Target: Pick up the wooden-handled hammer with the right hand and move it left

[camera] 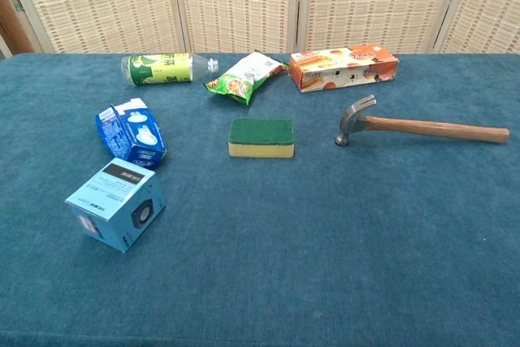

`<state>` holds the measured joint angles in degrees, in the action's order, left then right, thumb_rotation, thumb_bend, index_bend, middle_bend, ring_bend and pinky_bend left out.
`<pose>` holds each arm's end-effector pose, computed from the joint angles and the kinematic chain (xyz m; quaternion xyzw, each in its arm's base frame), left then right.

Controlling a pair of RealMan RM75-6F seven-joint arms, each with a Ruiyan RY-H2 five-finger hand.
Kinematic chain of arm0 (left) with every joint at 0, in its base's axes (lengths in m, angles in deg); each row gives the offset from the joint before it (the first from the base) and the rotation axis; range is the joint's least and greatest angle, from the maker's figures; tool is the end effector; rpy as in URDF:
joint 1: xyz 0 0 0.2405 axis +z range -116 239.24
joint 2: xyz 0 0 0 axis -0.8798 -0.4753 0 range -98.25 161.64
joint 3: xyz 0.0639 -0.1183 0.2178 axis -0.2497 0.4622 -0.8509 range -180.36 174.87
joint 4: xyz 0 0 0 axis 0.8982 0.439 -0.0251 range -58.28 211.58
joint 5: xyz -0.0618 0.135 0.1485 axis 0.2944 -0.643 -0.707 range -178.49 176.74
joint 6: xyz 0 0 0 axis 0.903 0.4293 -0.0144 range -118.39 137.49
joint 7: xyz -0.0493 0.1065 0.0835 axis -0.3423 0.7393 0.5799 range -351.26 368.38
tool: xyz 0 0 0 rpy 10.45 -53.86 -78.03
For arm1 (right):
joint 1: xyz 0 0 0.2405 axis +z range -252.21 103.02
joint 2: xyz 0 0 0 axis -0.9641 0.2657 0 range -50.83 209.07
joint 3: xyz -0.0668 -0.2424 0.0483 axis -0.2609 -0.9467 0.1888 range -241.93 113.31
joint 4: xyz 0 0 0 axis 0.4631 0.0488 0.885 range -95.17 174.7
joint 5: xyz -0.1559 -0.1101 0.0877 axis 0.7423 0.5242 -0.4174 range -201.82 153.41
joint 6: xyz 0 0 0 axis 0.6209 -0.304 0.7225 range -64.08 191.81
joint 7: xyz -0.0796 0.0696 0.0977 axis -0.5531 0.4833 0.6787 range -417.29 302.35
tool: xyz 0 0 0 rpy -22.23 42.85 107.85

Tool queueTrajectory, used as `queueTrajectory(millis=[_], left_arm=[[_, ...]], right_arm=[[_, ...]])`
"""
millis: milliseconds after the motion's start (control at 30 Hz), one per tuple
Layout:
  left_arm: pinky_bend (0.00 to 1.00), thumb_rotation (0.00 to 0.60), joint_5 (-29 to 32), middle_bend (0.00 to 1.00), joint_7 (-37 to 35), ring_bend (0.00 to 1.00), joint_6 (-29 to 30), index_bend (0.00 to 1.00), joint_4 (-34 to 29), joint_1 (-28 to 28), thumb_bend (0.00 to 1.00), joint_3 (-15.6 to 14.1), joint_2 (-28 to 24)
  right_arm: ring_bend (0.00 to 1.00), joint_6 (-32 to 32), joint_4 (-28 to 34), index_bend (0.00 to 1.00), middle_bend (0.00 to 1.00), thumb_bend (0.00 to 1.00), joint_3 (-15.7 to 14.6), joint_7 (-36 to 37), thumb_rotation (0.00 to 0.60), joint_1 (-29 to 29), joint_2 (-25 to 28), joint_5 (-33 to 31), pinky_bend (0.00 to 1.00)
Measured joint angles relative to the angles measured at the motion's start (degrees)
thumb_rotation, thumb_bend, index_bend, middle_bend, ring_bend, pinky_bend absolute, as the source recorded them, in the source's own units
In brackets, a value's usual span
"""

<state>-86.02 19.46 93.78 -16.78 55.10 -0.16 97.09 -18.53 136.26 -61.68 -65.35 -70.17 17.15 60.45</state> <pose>-0.3029 0.1884 0.1482 -0.6278 -0.3423 -0.3454 0.6078 -0.3066 -0.1767 0.1586 0.6176 -0.3782 0.3385 0.6008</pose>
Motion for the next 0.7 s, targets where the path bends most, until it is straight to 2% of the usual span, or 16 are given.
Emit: queueTrajectory(millis=[533, 700], left_arm=[[0.00, 0.600, -0.3, 0.00, 0.2, 0.00, 0.3, 0.00, 0.1, 0.0, 0.31, -0.1, 0.4], [0.00, 0.600, -0.5, 0.00, 0.0, 0.00, 0.6, 0.00, 0.2, 0.1, 0.31, -0.2, 0.7]], right_arm=[[0.13, -0.5, -0.1, 0.15, 0.28, 0.28, 0.8, 0.3, 0.600, 0.6, -0.3, 0.6, 0.11], [0.13, 1.6, 0.7, 0.15, 0.28, 0.28, 1.8, 0.1, 0.600, 2.6, 0.1, 0.5, 0.11]])
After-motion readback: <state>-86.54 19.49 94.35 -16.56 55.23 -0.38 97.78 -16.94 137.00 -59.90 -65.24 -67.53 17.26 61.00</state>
